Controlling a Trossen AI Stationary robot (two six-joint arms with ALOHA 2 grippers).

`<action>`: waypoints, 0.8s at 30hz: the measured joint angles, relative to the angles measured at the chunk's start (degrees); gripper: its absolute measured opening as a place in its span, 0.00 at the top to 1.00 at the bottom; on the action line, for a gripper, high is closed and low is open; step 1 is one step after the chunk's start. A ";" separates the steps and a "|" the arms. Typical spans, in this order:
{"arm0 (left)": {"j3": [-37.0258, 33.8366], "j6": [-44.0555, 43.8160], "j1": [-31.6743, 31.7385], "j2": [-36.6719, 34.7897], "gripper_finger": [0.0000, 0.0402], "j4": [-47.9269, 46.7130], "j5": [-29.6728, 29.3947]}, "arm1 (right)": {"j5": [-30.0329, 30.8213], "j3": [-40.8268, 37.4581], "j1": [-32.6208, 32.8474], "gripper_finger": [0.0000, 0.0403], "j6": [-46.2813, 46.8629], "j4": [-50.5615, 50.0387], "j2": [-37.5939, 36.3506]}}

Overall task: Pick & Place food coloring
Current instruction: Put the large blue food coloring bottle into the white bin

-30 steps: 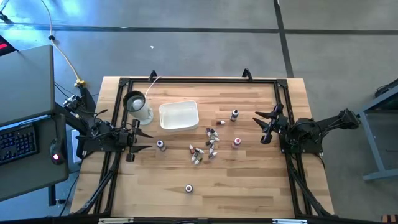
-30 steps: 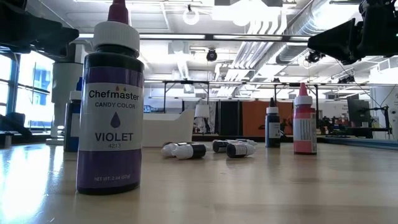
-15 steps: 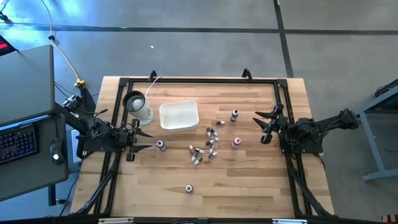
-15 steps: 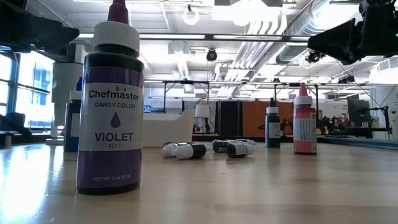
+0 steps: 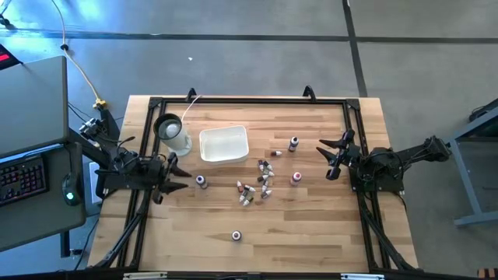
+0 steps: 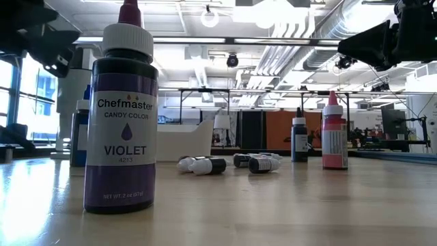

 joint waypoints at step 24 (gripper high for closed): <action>3.73 -1.57 0.02 8.81 0.57 -1.77 -12.76 | 0.02 -0.02 0.02 0.68 0.00 -0.02 0.00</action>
